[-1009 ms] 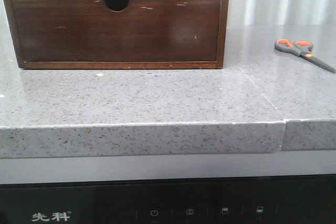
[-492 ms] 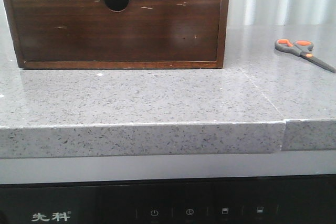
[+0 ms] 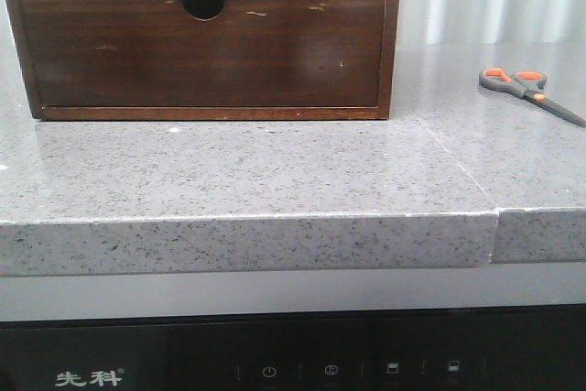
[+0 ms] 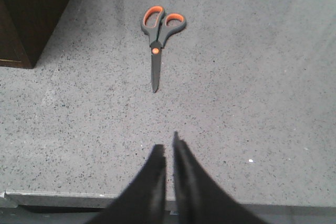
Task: Put scissors in drawer with both arms
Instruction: 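Move the left gripper down to the white drawer handle, then close the left gripper around the white drawer handle, then pull the drawer open toward the robot with the left gripper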
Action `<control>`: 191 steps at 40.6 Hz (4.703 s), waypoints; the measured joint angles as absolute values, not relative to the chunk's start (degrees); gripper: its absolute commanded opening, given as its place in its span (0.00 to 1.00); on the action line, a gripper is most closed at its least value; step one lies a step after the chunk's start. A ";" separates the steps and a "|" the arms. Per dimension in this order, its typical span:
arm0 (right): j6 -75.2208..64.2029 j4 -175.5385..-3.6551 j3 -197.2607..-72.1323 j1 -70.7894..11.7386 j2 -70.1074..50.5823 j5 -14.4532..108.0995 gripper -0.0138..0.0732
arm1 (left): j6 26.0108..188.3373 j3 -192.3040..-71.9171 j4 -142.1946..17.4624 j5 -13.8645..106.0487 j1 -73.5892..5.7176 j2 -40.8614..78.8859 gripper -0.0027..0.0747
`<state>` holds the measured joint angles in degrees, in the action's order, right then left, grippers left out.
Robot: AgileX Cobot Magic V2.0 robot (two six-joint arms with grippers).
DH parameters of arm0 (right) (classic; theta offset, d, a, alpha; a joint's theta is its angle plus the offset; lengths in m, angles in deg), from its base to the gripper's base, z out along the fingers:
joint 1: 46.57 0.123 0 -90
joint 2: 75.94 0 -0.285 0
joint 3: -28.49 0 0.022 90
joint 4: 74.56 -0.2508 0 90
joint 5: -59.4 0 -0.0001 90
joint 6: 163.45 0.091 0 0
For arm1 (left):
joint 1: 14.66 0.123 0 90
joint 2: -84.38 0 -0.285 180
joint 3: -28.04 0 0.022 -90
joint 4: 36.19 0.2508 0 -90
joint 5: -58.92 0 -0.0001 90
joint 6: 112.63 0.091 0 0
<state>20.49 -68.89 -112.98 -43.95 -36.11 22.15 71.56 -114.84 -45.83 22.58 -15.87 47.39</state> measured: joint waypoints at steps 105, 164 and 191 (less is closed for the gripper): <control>20.39 -68.68 -112.98 -43.95 -35.98 22.05 0.90 | 119.49 -132.23 -137.91 10.69 -15.87 -12.34 0.75; 20.39 -68.68 -112.98 -43.95 -35.98 22.05 0.90 | 116.96 -106.48 -139.78 5.95 -14.53 12.63 0.14; 20.39 -68.68 -112.98 -43.95 -35.98 22.05 0.90 | 118.59 -101.26 -137.85 6.20 -14.53 21.28 0.52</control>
